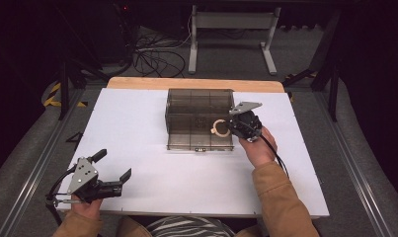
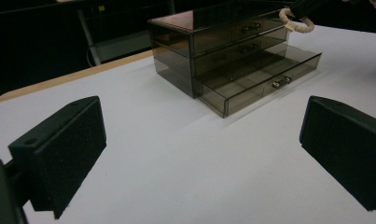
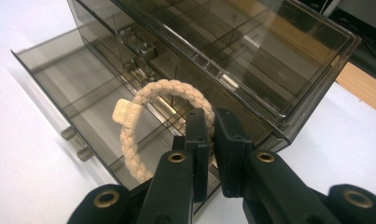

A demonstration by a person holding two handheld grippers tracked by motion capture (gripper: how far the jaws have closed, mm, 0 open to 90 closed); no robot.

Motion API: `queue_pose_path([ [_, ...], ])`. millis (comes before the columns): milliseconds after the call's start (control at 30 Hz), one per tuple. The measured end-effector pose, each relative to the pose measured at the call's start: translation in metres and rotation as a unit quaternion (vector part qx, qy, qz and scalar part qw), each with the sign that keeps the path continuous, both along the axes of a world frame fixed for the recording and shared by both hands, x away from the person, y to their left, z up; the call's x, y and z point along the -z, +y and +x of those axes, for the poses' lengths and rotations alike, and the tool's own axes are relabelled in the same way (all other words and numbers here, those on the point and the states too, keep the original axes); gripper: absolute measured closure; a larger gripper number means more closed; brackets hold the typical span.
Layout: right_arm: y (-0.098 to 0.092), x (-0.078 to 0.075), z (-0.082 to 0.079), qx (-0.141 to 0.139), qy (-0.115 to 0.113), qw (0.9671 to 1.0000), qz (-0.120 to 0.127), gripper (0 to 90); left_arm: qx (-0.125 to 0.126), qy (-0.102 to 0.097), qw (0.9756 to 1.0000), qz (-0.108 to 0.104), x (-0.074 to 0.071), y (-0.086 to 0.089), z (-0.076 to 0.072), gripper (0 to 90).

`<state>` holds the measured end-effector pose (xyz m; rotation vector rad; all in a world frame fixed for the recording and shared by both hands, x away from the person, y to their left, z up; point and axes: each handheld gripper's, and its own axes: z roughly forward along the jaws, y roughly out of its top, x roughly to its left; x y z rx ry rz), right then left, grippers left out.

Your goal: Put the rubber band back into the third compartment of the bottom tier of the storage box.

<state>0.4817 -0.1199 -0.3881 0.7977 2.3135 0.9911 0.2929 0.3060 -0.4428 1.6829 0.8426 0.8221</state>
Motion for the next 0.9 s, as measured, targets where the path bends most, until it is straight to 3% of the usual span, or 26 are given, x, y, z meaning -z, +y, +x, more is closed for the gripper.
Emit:
queue_pose_path([
  [900, 0.009, 0.024, 0.010, -0.006, 0.028, 0.9978, -0.060, 84.0, 0.001, 0.000, 1.0000, -0.001, 0.000, 0.001, 0.000, 1.1],
])
